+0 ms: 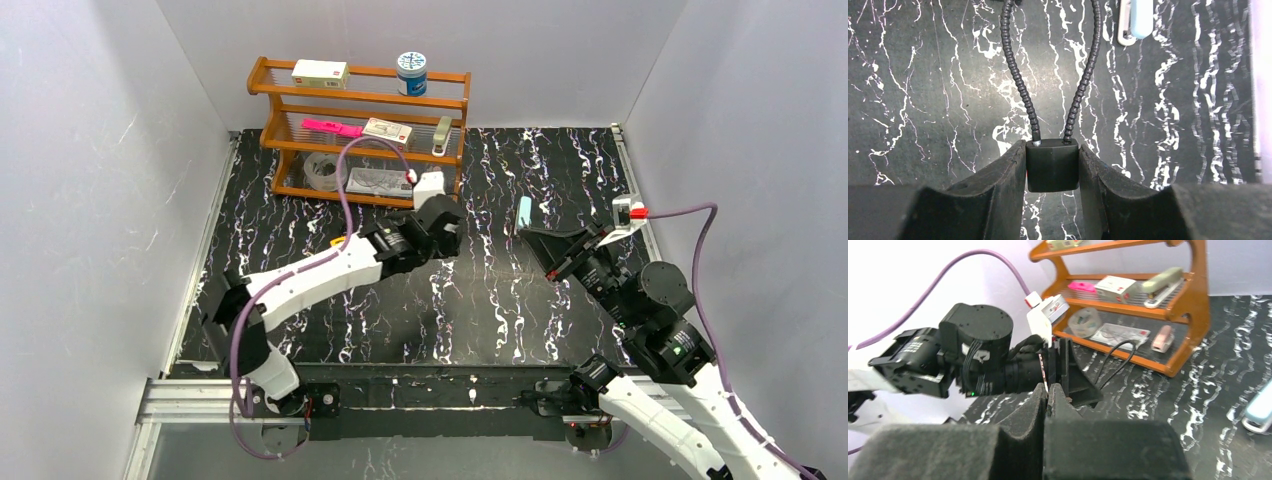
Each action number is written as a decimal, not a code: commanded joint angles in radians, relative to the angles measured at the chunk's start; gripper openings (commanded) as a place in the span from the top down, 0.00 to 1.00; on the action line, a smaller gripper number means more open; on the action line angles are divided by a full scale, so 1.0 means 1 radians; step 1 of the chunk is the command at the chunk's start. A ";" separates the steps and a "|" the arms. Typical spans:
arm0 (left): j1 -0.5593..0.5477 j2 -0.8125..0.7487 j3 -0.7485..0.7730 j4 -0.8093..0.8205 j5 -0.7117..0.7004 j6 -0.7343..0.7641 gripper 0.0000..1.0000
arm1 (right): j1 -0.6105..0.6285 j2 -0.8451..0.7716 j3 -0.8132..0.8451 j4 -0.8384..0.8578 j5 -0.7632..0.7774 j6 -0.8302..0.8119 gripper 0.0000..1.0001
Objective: Unlock with the key
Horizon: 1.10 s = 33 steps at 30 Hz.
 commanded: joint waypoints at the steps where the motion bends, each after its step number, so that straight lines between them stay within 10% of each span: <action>1: 0.091 -0.122 -0.061 0.057 0.115 -0.044 1.00 | -0.002 0.017 0.024 0.138 -0.144 0.054 0.99; 16: 0.408 -0.273 -0.224 0.193 0.755 -0.314 1.00 | -0.002 0.108 -0.049 0.185 -0.223 0.183 0.99; 33: 0.420 -0.362 -0.292 0.182 0.825 -0.480 1.00 | -0.002 0.160 -0.081 0.161 -0.292 0.191 0.99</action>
